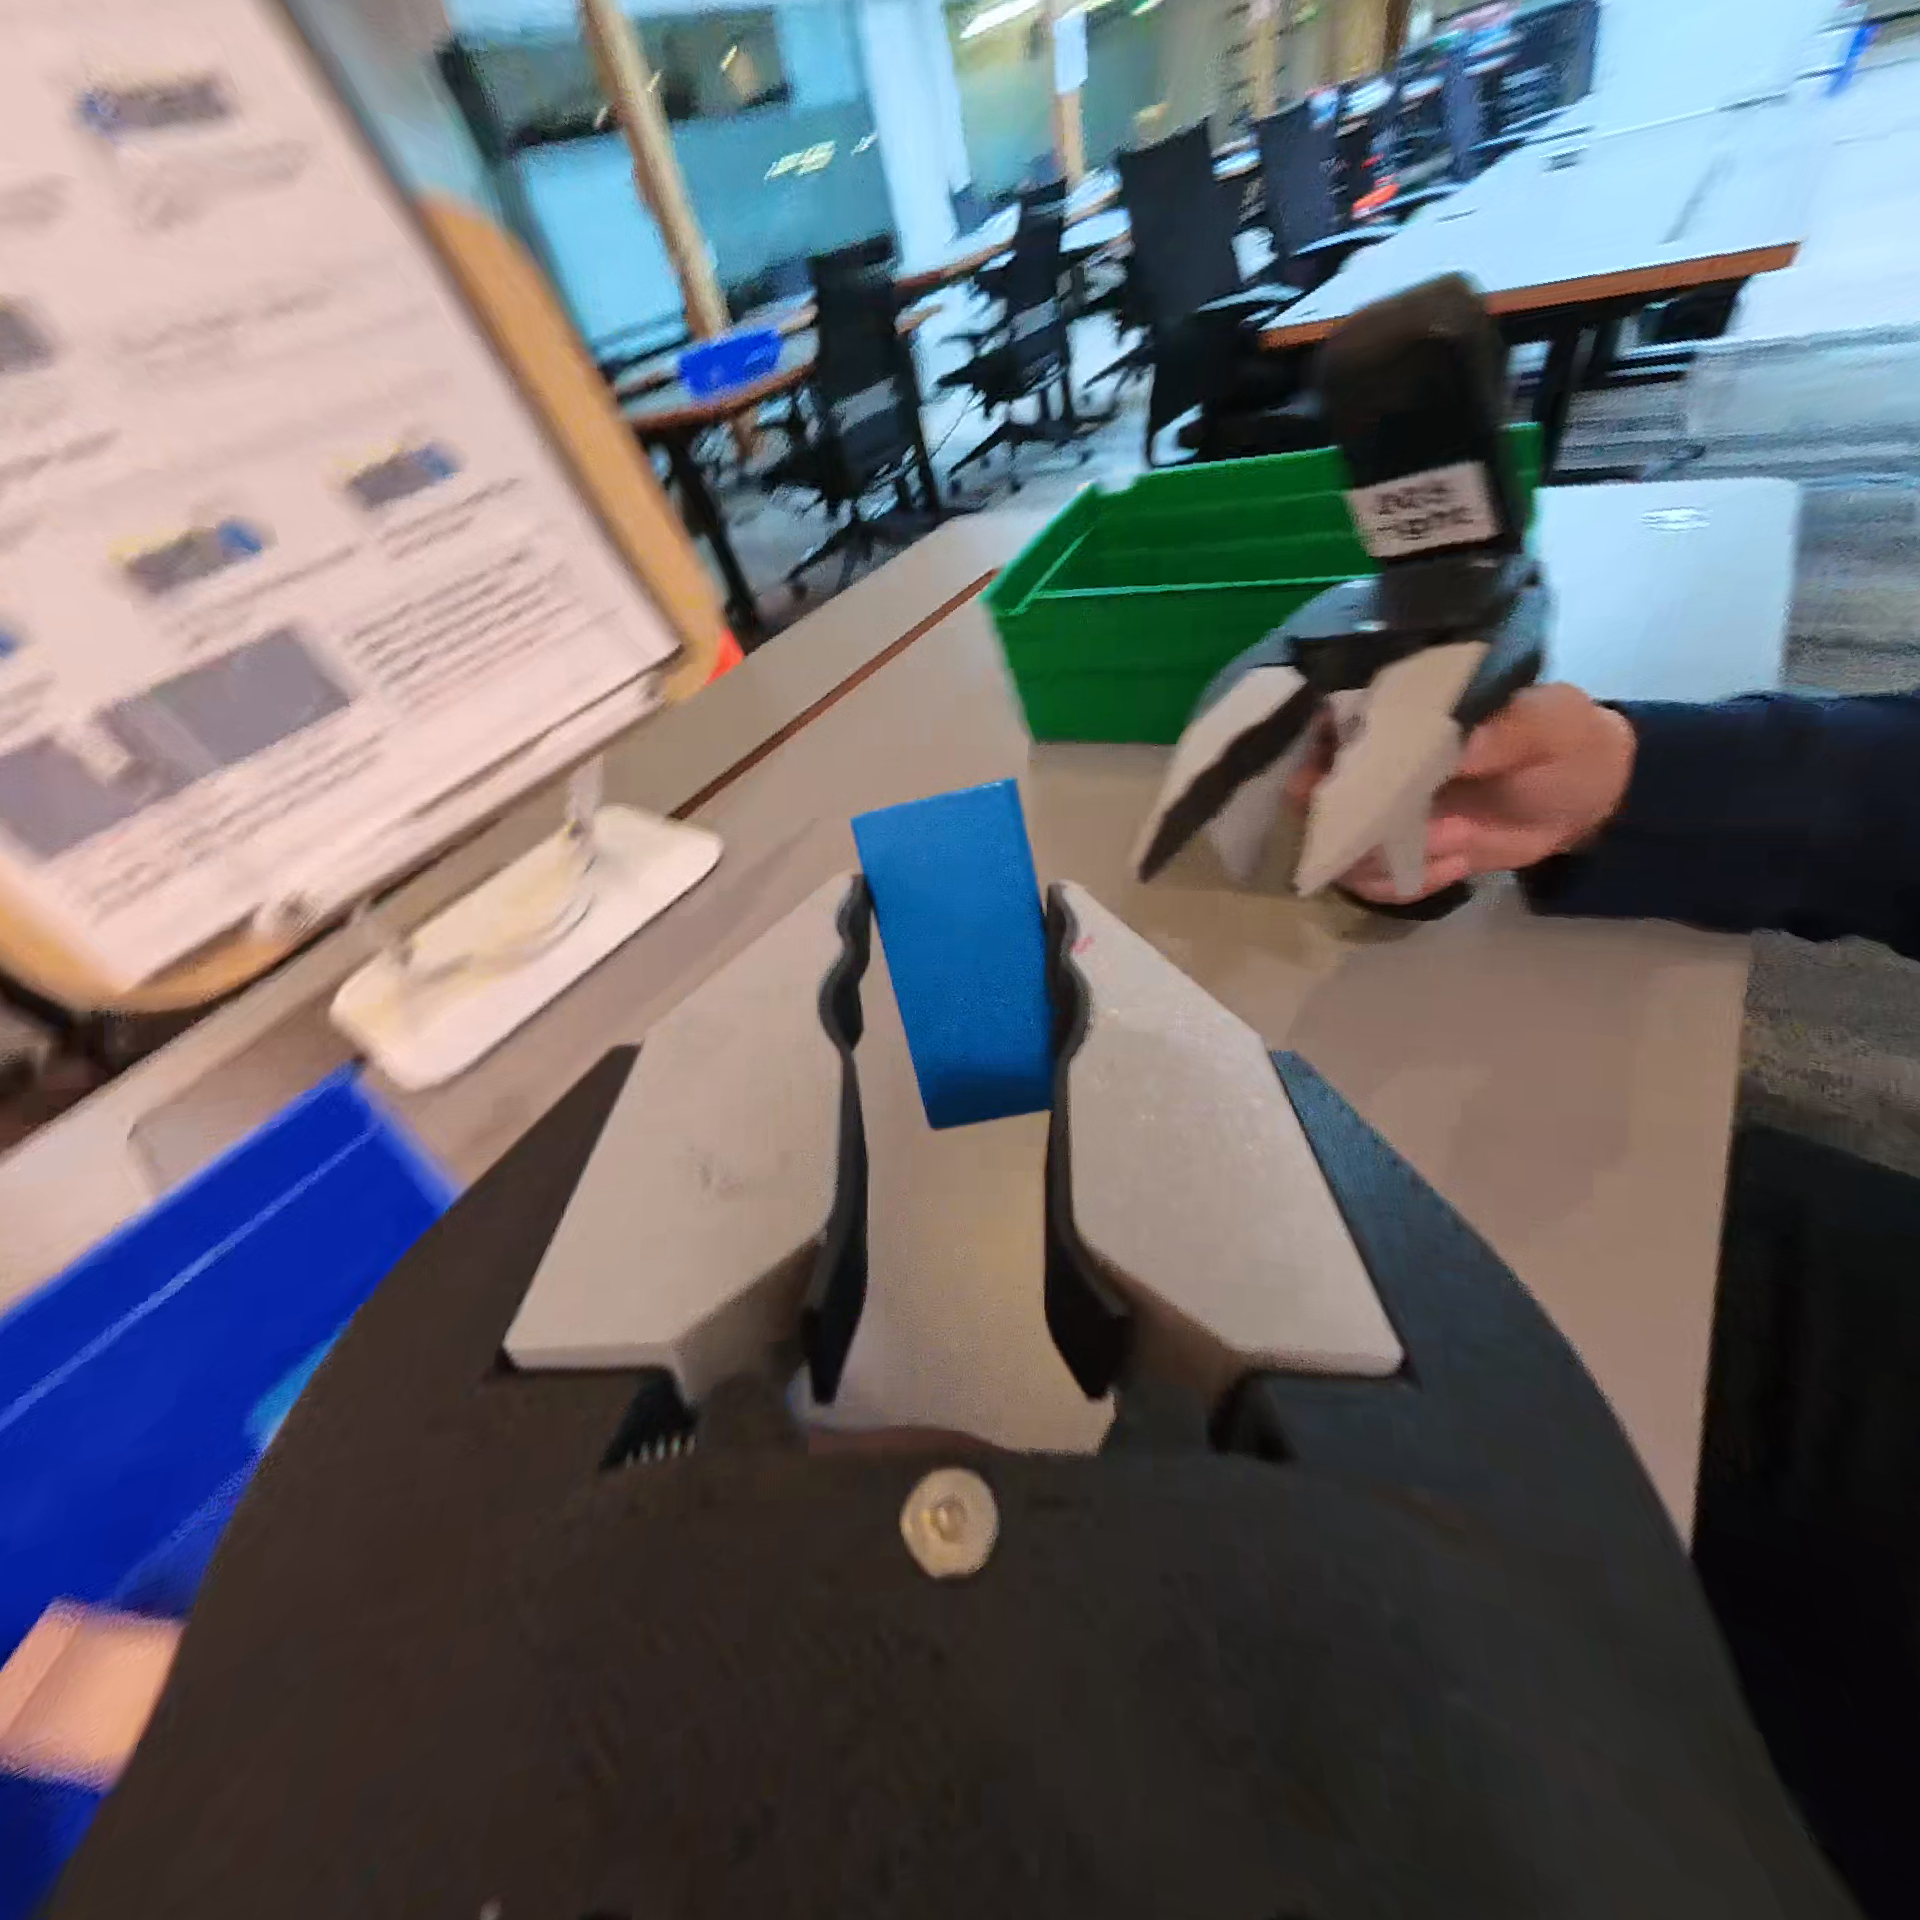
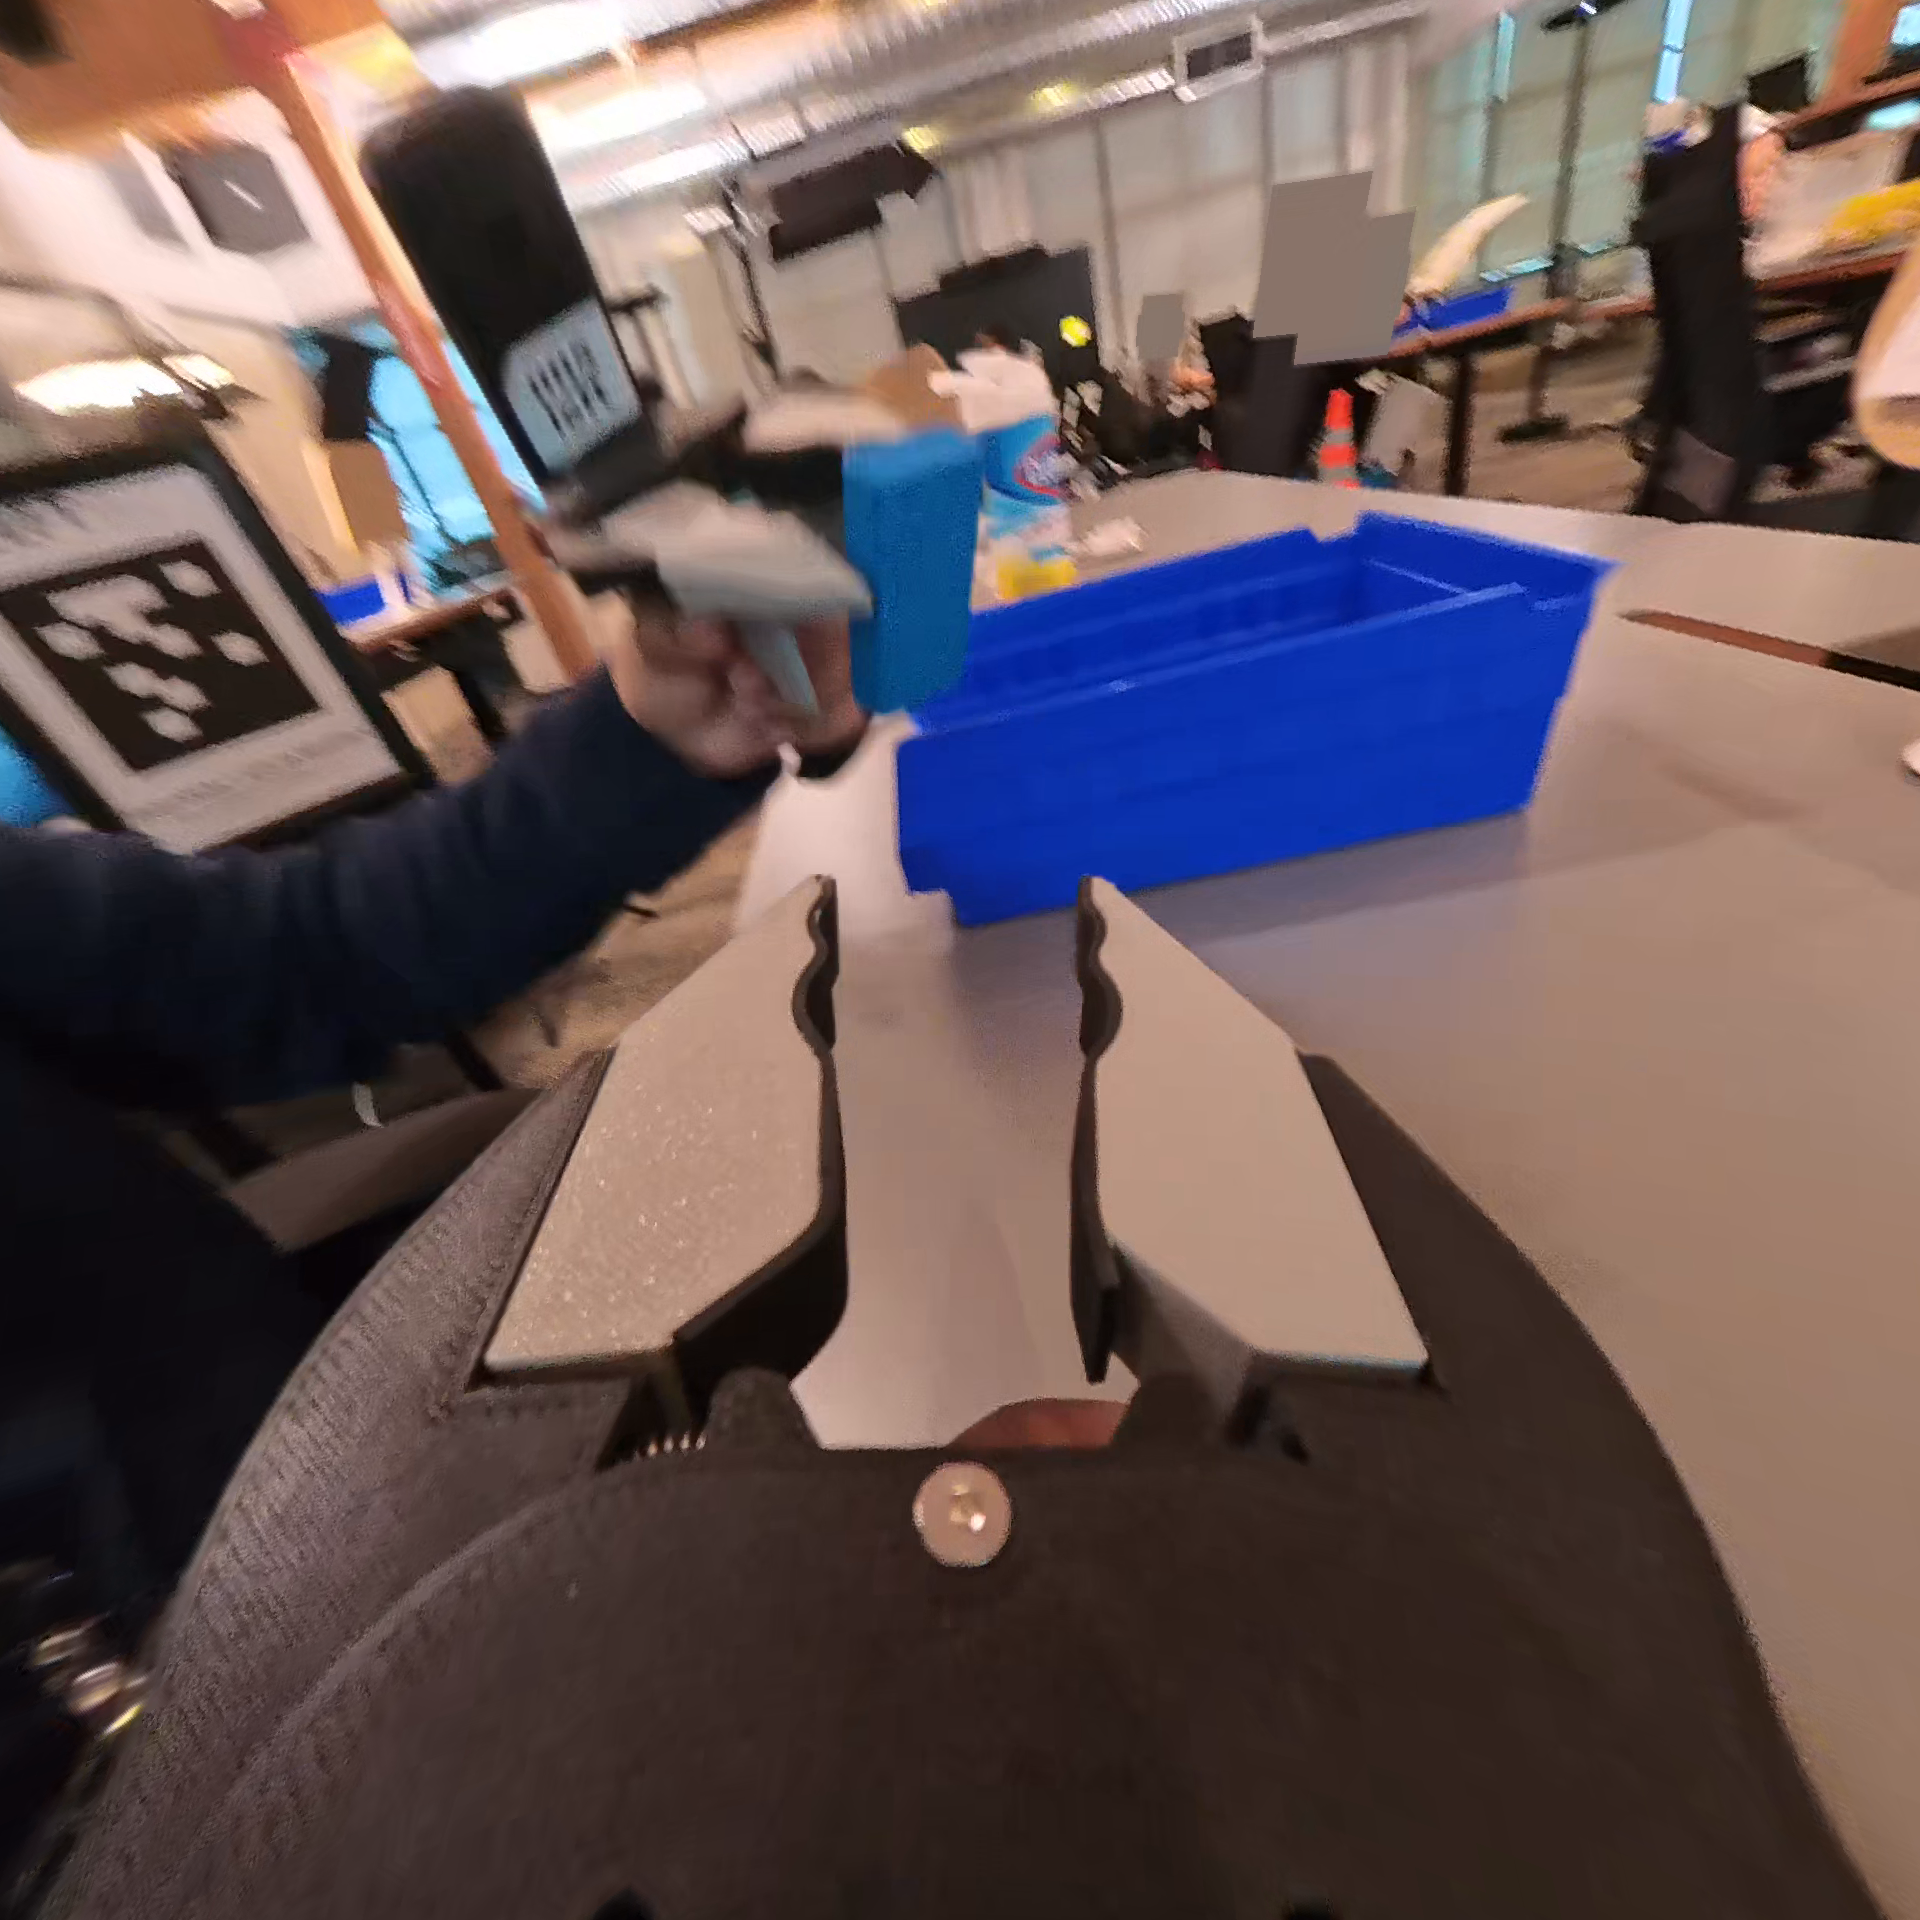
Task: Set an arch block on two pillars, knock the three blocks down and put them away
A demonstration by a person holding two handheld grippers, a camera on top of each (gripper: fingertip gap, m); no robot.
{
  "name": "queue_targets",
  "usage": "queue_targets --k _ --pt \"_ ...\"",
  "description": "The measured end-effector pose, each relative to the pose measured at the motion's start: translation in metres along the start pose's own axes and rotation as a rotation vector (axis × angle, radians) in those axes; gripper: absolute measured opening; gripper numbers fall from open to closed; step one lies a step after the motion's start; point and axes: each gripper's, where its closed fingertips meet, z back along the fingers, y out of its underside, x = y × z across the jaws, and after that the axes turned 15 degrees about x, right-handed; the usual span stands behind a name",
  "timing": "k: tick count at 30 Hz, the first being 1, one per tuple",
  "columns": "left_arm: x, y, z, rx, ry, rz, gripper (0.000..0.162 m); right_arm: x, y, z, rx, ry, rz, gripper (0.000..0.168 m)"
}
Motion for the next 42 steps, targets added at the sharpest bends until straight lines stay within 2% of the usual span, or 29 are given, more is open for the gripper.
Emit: queue_targets --k 4,9,17,32,42 --pt "-0.058 -0.007 -0.043 -0.120 0.086 -0.119 0.031 0.014 -0.013 0.025 -0.080 -0.126 0.002 0.043" --pt "-0.096 -0.016 -0.059 -0.270 0.208 -0.133 0.031 0.016 -0.001 0.038 -0.021 -0.087 0.106 0.044" --pt "-0.097 -0.006 -0.065 -0.308 0.305 -0.024 0.031 0.024 0.003 0.025 0.014 -0.097 0.154 0.043" --pt "-0.095 -0.002 -0.066 -0.290 0.410 0.119 0.031 0.020 -0.003 0.016 -0.020 0.063 0.248 0.032" --pt "-0.090 0.003 -0.069 -0.285 0.380 0.140 0.036 0.019 -0.001 0.018 -0.010 0.064 0.240 0.031"
